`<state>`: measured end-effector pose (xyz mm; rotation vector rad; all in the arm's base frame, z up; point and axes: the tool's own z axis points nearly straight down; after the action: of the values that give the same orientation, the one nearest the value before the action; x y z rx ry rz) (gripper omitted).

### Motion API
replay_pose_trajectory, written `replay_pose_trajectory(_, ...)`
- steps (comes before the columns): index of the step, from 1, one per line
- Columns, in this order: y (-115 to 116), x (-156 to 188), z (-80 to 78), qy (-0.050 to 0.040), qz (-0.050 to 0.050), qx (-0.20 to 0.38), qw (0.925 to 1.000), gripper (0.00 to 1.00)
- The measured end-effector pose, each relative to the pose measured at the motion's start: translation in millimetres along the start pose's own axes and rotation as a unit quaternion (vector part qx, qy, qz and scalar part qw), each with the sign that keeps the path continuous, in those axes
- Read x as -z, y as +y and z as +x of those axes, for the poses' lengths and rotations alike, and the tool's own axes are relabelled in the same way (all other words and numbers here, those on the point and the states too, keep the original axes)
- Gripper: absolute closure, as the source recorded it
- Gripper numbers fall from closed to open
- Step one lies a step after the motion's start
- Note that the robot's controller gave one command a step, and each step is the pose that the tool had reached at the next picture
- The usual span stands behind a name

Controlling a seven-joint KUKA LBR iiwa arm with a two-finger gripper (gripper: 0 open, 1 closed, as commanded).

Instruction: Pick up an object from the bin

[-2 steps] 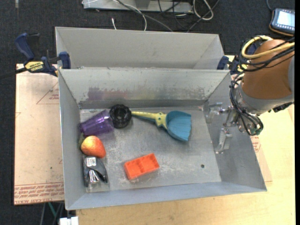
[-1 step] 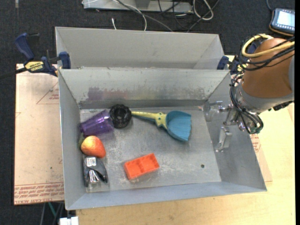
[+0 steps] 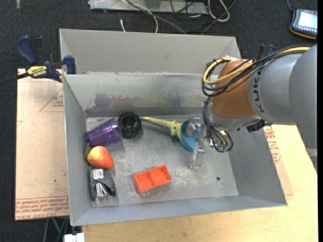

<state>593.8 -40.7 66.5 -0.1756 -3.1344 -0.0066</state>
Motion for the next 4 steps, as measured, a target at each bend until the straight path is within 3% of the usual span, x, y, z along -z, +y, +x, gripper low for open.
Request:
replay_pose_trajectory(1,16,52,4.5,-0.0098,0.003,0.038,0.9992,0.0)
replay_pose_trajectory(2,47,33,-27.4,-0.0025,0.001,-0.087,0.9962,0.0)
replay_pose_trajectory(3,39,5,-23.0,-0.0124,0.003,-0.034,0.9993,0.0)
replay_pose_trajectory(4,43,9,-31.8,-0.0125,-0.002,-0.174,0.9846,1.0)
